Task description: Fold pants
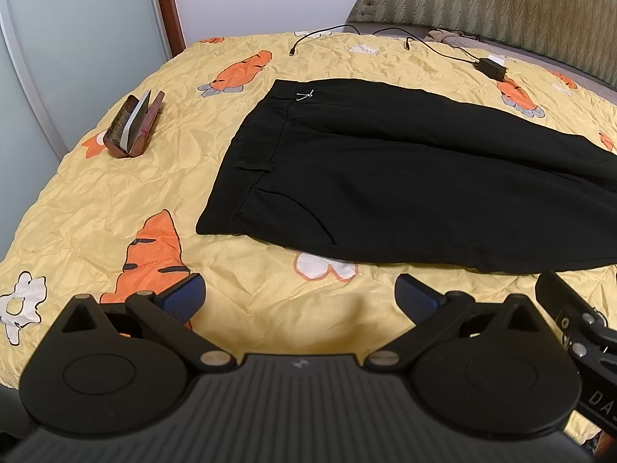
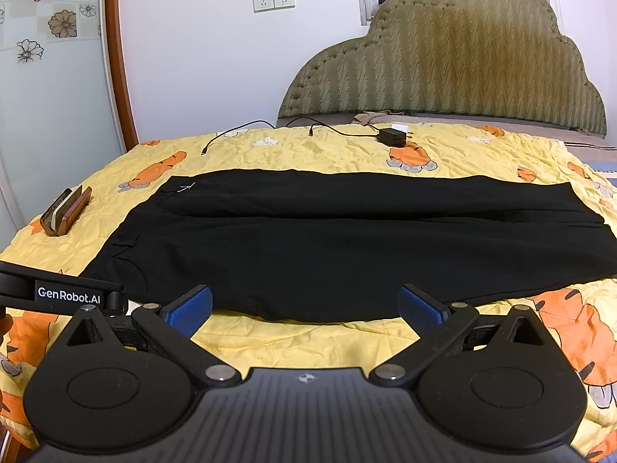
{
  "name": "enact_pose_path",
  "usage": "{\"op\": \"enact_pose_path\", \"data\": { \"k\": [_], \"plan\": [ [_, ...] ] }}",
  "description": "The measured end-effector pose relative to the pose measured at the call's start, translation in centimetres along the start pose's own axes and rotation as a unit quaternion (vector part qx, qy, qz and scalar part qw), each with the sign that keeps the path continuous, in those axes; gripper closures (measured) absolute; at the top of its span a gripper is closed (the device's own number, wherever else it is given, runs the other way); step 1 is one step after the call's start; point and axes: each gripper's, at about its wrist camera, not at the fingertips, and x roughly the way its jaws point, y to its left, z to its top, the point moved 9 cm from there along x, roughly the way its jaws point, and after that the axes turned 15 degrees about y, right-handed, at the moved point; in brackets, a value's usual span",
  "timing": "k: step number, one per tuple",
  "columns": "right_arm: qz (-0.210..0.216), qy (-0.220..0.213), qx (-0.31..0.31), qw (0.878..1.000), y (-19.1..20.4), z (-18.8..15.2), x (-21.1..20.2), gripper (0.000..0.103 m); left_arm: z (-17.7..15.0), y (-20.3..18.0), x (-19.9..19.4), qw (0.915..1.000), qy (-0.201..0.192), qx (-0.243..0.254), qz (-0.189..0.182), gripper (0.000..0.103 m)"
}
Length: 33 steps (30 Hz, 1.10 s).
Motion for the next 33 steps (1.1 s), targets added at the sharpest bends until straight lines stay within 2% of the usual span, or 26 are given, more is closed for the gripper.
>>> {"op": "enact_pose_path", "data": {
  "k": [17,27,33],
  "plan": [
    [0.001,0.002,-0.002,1.000,0.3,-0.1,0.1,0.000,0.0,0.0,0.0,1.0000,-0.001,0.001,0.002,0.000],
    [-0.003,-0.004,-0.019,1.000,0.1,1.2,0.2,0.000,0.9,-0.1,0.4,1.0000,0.001,0.000,0.002,0.000],
    [0.009,-0.021,-0.044,0.999,0.4,2.4,0.0,0.000,1.8,0.1,0.8,1.0000,-0.002,0.000,0.008,0.000]
  ]
}}
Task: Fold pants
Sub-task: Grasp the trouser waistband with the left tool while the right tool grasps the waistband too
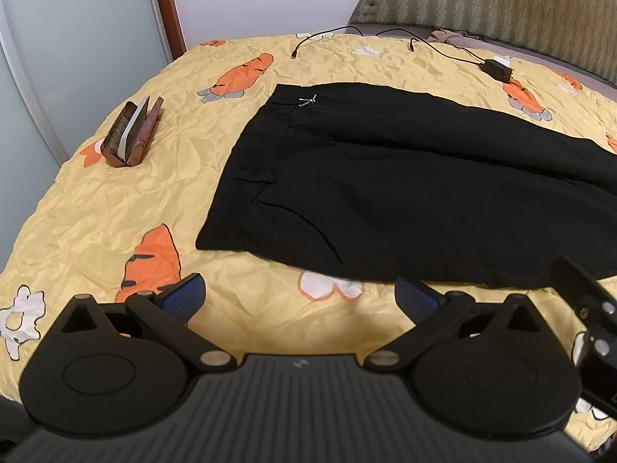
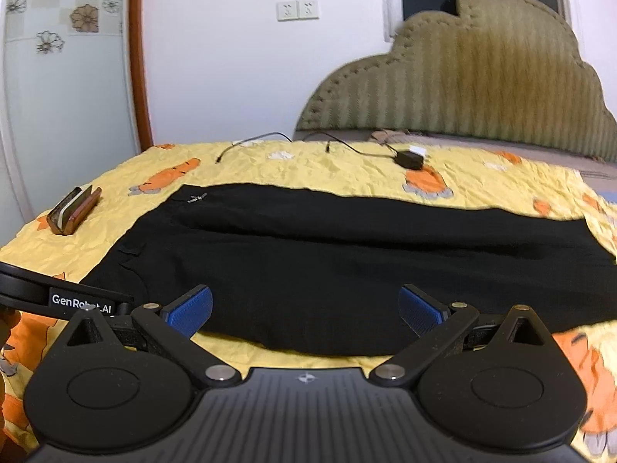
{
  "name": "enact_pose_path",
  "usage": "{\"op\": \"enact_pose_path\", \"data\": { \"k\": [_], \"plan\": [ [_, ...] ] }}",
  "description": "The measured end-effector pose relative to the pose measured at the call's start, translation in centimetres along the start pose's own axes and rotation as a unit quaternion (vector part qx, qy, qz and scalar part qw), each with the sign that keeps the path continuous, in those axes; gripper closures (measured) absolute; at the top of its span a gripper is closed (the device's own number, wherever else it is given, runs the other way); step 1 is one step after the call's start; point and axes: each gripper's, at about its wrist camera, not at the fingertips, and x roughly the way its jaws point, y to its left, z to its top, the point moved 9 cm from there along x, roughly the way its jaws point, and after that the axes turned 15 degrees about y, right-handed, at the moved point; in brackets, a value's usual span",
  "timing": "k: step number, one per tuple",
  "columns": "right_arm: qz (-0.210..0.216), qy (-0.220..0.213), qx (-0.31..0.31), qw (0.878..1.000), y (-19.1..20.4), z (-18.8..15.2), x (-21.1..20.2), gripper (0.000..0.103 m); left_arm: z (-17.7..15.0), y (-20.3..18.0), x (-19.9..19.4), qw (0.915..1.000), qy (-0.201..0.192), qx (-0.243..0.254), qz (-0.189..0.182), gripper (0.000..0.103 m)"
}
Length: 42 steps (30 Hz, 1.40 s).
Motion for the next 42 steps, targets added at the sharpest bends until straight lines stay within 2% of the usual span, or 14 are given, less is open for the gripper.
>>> {"op": "enact_pose_path", "data": {
  "k": [5,10,16,20,23,25,29,32,36,40,42],
  "plan": [
    [0.009,-0.030,-0.039,0.999,0.3,1.7,-0.3,0.000,0.8,0.5,0.5,1.0000,-0.002,0.002,0.008,0.000],
    [0.011,-0.029,-0.064,0.997,0.2,4.3,0.7,0.000,2.1,1.2,0.7,0.9998,-0.009,0.007,0.014,0.000],
    [0.097,0.002,-0.064,0.993,-0.1,8.8,4.4,0.000,4.8,2.9,1.4,0.9997,-0.017,0.005,0.018,0.000],
    [0.113,0.024,-0.115,0.987,0.7,11.3,8.1,0.000,7.4,3.9,2.6,0.9996,-0.019,0.009,0.017,0.000],
    [0.093,0.040,-0.165,0.981,0.8,13.0,11.7,0.000,10.1,4.9,4.1,1.0000,-0.006,0.000,-0.008,0.000],
    [0.107,0.043,-0.185,0.976,0.5,14.3,14.2,0.000,12.1,5.8,5.1,0.9998,0.000,-0.010,-0.017,0.000],
    [0.134,0.066,-0.186,0.971,-1.3,17.1,19.7,0.000,16.1,7.0,7.2,0.9999,0.000,-0.006,-0.009,0.000],
    [0.140,0.081,-0.196,0.967,-2.0,19.1,23.4,0.000,18.5,7.1,8.6,0.9999,-0.004,0.013,-0.001,0.000],
    [0.156,0.108,-0.199,0.961,-2.8,20.4,27.3,0.000,21.0,6.2,11.0,0.9991,0.007,0.041,-0.009,0.000],
    [0.188,0.169,-0.186,0.950,-3.7,20.3,30.9,0.015,23.6,5.1,13.2,0.9968,0.018,0.069,-0.035,0.000],
    [0.202,0.185,-0.177,0.945,-4.4,20.4,32.0,0.018,24.7,4.6,14.3,0.9952,0.027,0.076,-0.056,0.000]
  ]
}}
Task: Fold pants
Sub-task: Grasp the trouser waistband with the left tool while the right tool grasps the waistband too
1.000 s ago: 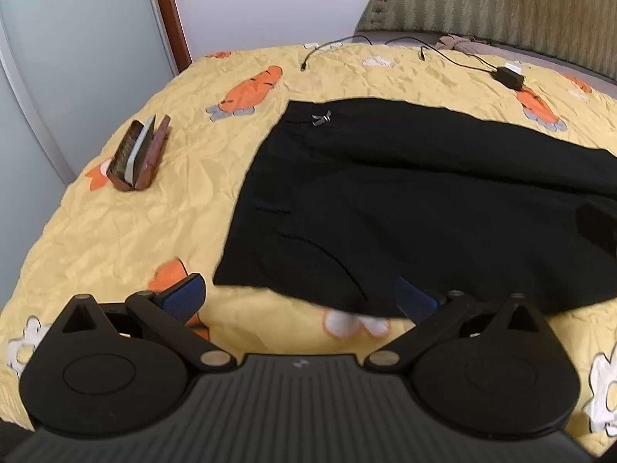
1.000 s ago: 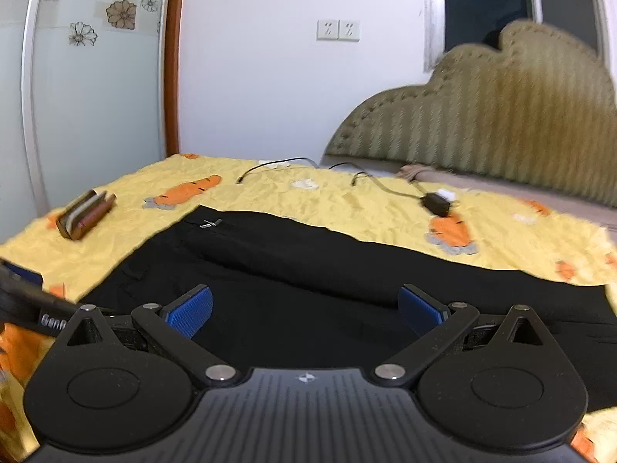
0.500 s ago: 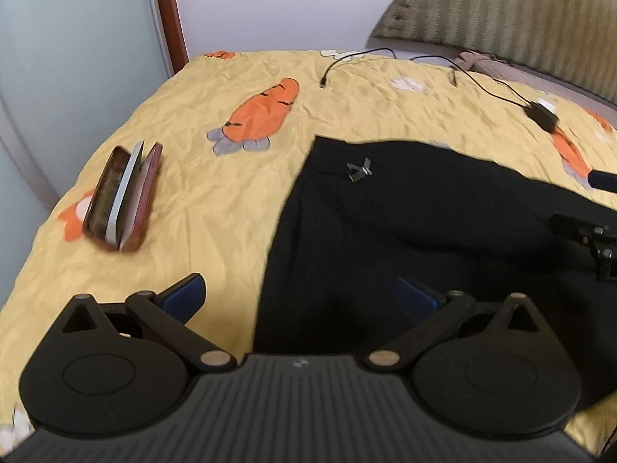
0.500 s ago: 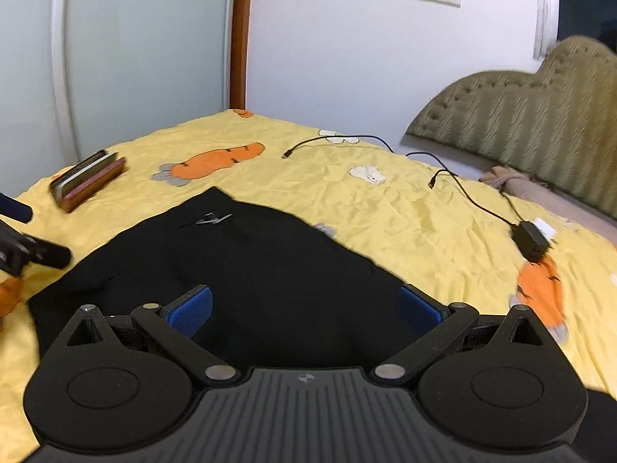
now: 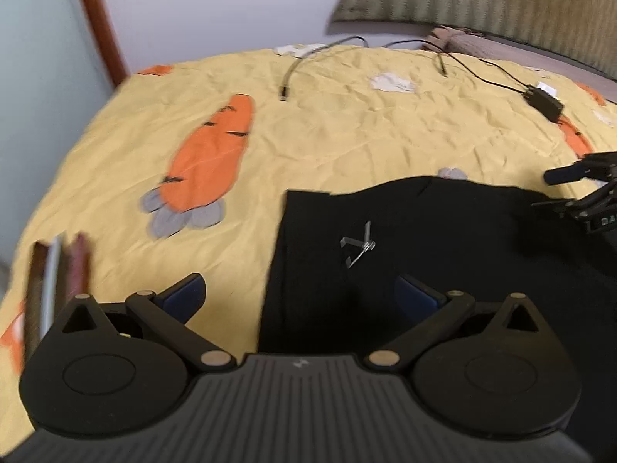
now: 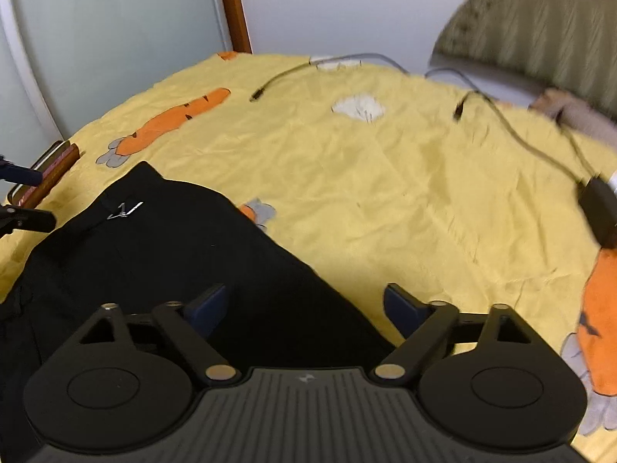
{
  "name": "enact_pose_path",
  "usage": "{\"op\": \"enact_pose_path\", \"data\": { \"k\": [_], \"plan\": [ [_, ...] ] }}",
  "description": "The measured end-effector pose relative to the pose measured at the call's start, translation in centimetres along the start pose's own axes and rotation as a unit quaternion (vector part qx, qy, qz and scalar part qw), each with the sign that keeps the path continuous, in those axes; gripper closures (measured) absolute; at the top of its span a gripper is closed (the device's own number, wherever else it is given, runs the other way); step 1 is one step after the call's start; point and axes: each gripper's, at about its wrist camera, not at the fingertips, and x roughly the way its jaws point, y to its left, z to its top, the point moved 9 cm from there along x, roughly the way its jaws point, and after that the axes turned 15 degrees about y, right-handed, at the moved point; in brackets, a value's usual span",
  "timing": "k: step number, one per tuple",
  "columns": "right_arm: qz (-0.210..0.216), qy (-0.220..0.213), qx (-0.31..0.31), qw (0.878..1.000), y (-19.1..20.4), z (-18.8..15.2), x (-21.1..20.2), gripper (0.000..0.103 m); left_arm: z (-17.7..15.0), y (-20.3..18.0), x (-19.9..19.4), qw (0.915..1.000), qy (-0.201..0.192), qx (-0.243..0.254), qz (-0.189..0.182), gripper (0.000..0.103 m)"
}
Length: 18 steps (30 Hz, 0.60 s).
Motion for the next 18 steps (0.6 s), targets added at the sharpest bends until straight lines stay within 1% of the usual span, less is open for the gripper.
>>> {"op": "enact_pose_path", "data": {
  "k": [3,6,9,13,14,15,16,17,18],
  "plan": [
    [0.019,0.015,-0.010,1.000,-1.2,0.2,0.9,0.018,2.1,0.2,2.1,0.9992,0.020,-0.007,-0.033,0.000],
    [0.028,0.033,-0.018,0.999,-1.9,0.2,1.9,0.018,4.0,0.4,4.1,0.9973,0.035,-0.016,-0.062,0.000],
    [0.042,0.030,-0.035,0.998,-2.1,0.4,2.1,0.018,5.4,1.0,6.1,0.9975,0.046,-0.024,-0.049,0.000],
    [0.033,0.045,-0.077,0.996,-1.3,0.2,2.3,0.019,6.2,1.7,8.5,0.9954,0.060,-0.036,-0.065,0.000],
    [0.029,0.049,-0.088,0.994,-1.0,0.1,2.3,0.020,6.3,2.0,9.0,0.9955,0.061,-0.039,-0.061,0.000],
    [0.026,0.051,-0.095,0.994,-0.9,0.1,2.4,0.024,6.4,2.3,9.5,0.9954,0.064,-0.043,-0.058,0.000],
    [0.025,0.052,-0.099,0.993,-0.7,0.1,2.3,0.029,6.5,2.3,9.9,0.9947,0.064,-0.041,-0.069,0.000],
    [0.026,0.052,-0.101,0.993,-0.6,0.1,2.3,0.031,6.7,2.3,9.9,0.9954,0.056,-0.033,-0.070,0.000],
    [0.027,0.051,-0.101,0.993,-0.5,0.1,2.2,0.034,6.7,2.3,9.9,0.9954,0.057,-0.028,-0.071,0.000]
  ]
}}
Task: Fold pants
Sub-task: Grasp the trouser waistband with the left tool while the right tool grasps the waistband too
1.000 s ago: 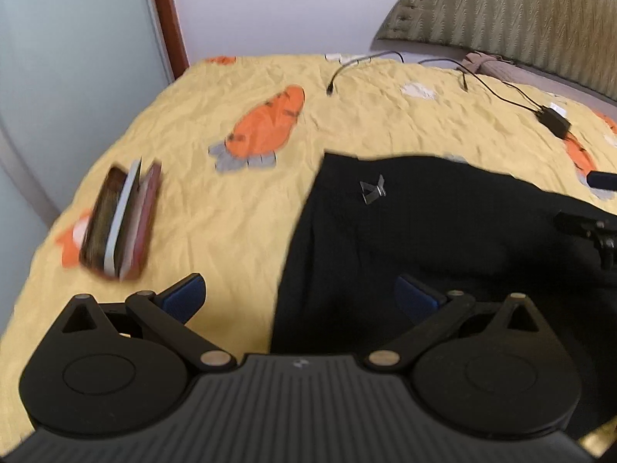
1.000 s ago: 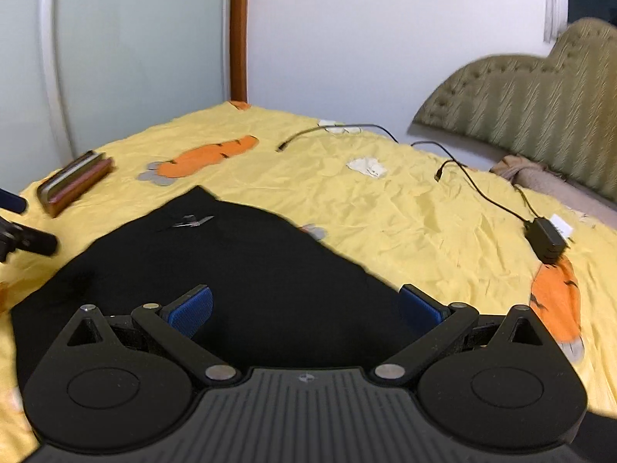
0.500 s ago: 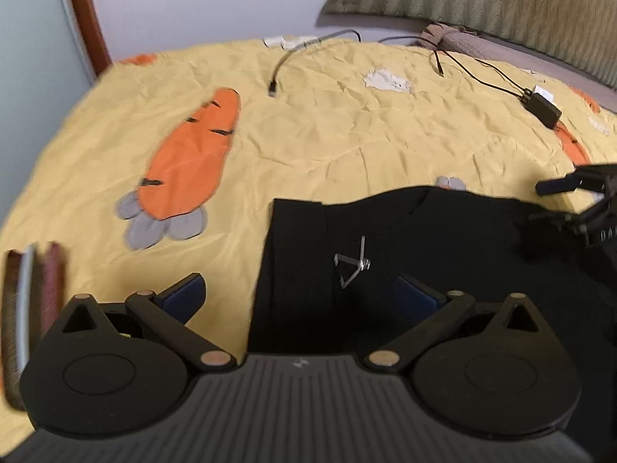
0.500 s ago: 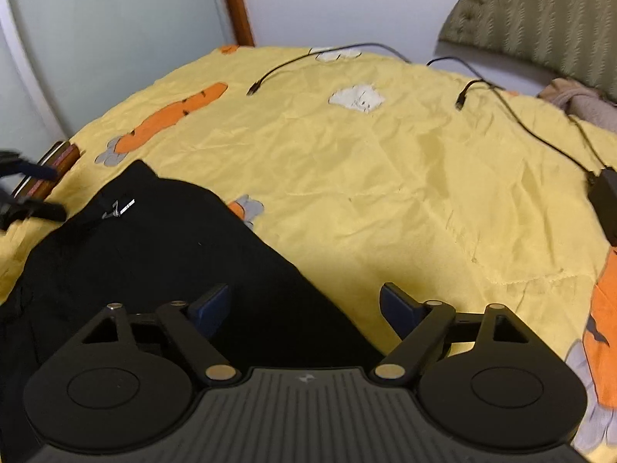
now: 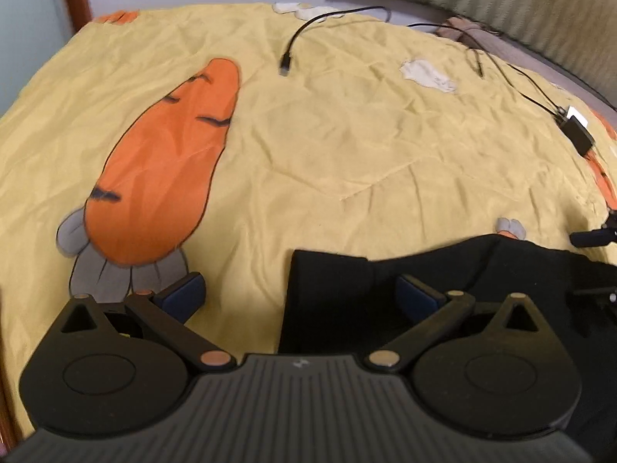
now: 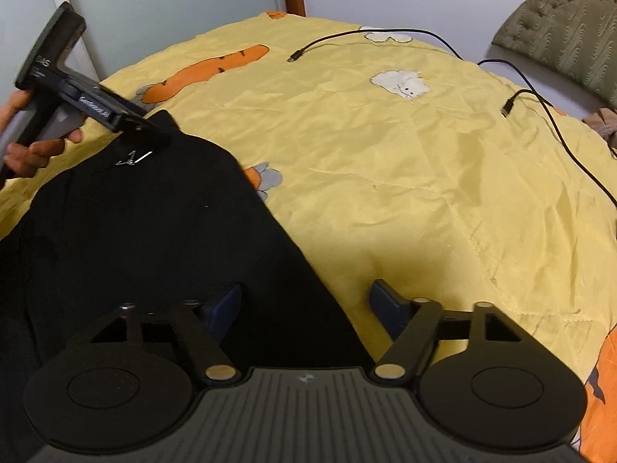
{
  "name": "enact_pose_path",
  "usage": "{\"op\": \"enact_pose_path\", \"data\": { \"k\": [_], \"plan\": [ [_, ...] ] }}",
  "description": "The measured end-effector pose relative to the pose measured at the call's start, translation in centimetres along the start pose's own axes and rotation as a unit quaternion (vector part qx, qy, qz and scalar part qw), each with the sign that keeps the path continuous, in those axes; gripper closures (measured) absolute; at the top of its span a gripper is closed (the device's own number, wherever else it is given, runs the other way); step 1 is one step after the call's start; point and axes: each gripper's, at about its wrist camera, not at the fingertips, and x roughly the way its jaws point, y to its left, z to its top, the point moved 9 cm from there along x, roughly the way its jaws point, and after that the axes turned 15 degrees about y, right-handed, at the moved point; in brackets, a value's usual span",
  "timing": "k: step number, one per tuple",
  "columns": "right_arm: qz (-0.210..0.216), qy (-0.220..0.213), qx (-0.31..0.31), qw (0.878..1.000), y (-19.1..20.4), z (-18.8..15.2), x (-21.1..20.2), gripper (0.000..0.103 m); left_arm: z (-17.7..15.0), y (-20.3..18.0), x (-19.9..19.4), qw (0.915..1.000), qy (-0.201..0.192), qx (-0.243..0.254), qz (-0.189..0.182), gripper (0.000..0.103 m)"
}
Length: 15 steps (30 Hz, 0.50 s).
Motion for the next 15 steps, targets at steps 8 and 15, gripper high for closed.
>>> {"op": "enact_pose_path", "data": {
  "k": [8,15],
  "plan": [
    [0.009,-0.021,0.012,1.000,0.2,0.2,-0.3,0.080,-0.6,-3.1,-0.3,0.9983,0.002,0.047,-0.035,0.012],
    [-0.032,-0.037,-0.001,0.999,1.5,-0.2,-0.7,0.098,-0.9,-2.6,-1.7,0.9995,-0.009,0.019,-0.025,0.072]
  ]
}}
